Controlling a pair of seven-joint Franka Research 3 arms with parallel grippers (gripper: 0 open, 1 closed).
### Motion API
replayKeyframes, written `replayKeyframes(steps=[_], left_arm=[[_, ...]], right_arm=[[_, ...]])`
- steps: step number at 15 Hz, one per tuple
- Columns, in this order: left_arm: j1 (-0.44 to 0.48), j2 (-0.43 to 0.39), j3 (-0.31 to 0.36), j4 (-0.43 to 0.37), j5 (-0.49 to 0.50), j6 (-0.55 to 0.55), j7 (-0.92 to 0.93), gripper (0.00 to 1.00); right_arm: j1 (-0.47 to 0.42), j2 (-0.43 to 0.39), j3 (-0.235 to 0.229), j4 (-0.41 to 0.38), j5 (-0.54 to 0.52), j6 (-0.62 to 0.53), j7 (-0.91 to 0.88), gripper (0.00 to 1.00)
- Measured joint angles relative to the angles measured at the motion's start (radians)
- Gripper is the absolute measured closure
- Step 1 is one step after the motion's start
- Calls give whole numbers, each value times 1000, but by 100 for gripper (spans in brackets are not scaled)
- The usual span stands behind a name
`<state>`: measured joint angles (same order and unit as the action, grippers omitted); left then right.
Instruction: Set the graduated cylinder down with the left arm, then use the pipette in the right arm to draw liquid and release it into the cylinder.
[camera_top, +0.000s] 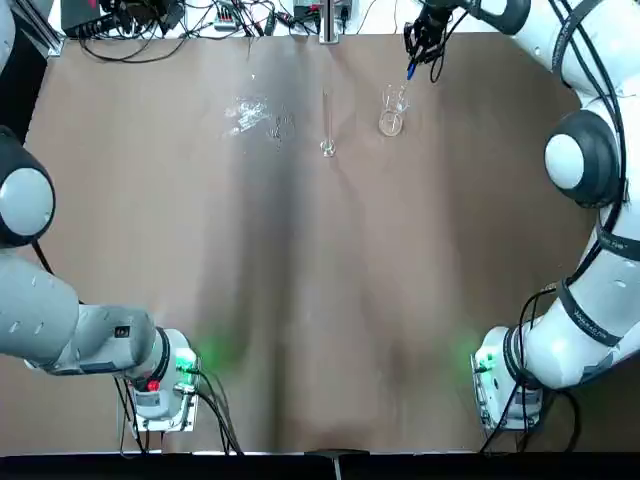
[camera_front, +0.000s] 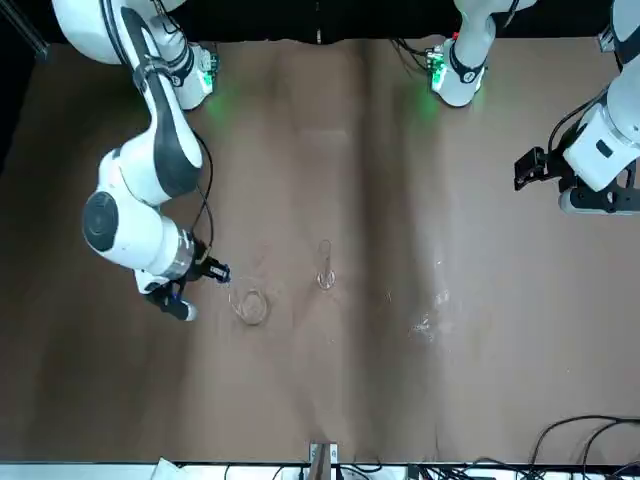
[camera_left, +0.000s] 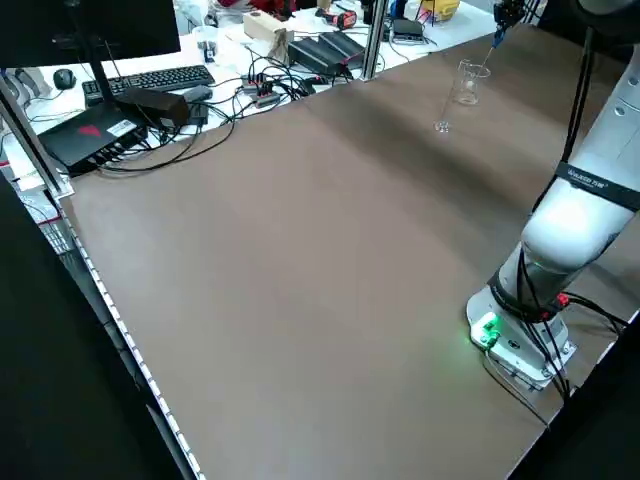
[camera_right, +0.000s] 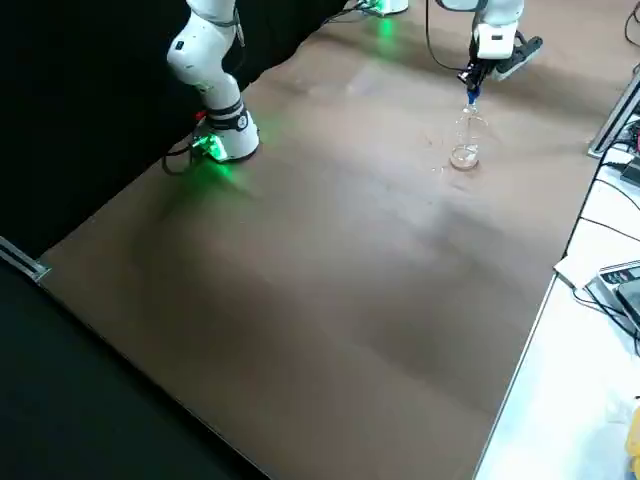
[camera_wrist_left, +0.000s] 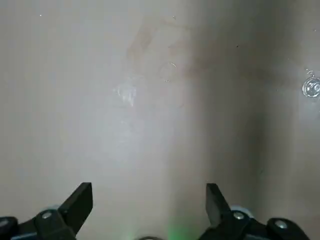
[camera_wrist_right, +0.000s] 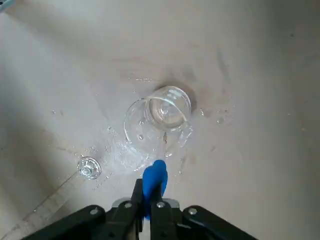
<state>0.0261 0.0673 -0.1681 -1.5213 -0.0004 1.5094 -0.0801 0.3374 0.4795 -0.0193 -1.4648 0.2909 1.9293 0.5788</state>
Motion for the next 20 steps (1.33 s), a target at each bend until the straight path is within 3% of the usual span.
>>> replayKeyframes(steps=[10, 12, 18, 20], left_arm=[[1, 2, 1, 0, 3, 0, 0, 0], [1, 2, 1, 0, 3, 0, 0, 0], [1, 2, 2, 0, 3, 0, 0, 0], [1, 2, 3, 0, 3, 0, 0, 0]], right_arm=[[8, 19, 0, 0, -18, 11, 0, 91], [8, 19, 0, 0, -18, 10, 0, 76], [9, 27, 0, 0, -19, 10, 0, 19], [12, 28, 0, 0, -19, 11, 0, 15]])
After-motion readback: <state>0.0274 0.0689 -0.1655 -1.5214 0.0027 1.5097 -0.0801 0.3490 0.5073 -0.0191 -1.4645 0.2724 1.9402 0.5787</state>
